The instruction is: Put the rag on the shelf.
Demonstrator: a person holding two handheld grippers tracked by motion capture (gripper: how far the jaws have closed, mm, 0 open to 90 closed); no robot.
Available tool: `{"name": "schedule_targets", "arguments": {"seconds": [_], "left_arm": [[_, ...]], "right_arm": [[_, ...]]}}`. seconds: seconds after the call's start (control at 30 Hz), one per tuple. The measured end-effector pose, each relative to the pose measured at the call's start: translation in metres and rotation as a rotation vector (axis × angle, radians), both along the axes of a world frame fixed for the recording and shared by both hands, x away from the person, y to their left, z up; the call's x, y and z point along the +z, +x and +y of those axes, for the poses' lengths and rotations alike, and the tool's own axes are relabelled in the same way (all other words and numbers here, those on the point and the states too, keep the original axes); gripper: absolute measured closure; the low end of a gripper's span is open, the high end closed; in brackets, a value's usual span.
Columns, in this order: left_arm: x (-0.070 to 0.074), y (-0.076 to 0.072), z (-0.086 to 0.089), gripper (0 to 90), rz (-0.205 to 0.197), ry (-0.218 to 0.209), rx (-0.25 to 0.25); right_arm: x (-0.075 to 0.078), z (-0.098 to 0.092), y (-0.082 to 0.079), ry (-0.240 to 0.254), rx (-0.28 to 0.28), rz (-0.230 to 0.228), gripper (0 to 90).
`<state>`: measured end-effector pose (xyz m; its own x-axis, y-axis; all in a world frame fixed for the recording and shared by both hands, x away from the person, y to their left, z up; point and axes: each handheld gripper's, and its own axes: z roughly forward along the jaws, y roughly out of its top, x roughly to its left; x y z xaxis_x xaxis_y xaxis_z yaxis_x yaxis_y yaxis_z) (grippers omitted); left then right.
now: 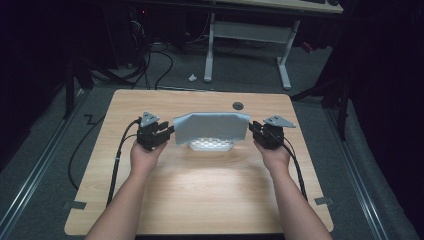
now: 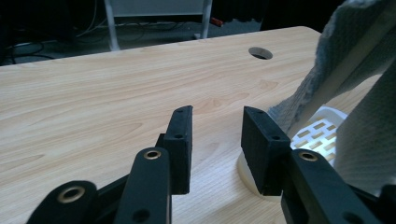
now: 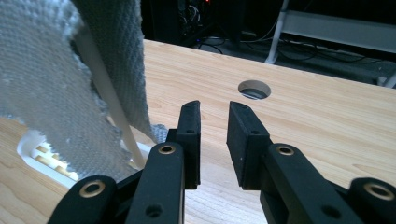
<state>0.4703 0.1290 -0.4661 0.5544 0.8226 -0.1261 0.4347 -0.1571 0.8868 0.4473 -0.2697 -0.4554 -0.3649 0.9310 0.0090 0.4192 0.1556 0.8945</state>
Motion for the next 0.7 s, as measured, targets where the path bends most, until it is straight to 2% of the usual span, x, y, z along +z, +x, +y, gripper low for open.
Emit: {"name": "schedule_targets", "arguments": {"seconds": [0.23,0.4,0.47,0.57,0.6,0.67,0.7], "left_arm": [[0.001,-0.005,0.014,63.2,-0.008,0.011,0.021],[0.004,-0.015,0.033,60.7,-0.031,0.03,0.045],[0.005,-0.017,0.037,59.8,-0.027,0.033,0.048],[0.006,-0.027,0.046,58.4,-0.046,0.036,0.054],[0.007,-0.033,0.051,57.4,-0.046,0.039,0.051],[0.007,-0.037,0.053,56.9,-0.046,0.043,0.05],[0.007,-0.046,0.057,56.3,-0.051,0.054,0.041]], "right_arm": [[0.001,-0.005,-0.003,-0.009,-0.004,0.0,74.1],[0.005,-0.009,-0.01,-0.018,-0.005,-0.005,70.8],[0.006,-0.01,-0.013,-0.018,-0.004,-0.005,69.6],[0.007,-0.011,-0.02,-0.019,-0.006,-0.038,67.2],[0.007,-0.013,-0.025,-0.028,-0.004,-0.03,65.1],[0.007,-0.013,-0.028,-0.037,-0.004,-0.022,63.2],[0.008,-0.013,-0.036,-0.061,0.005,-0.03,61.3]]}}
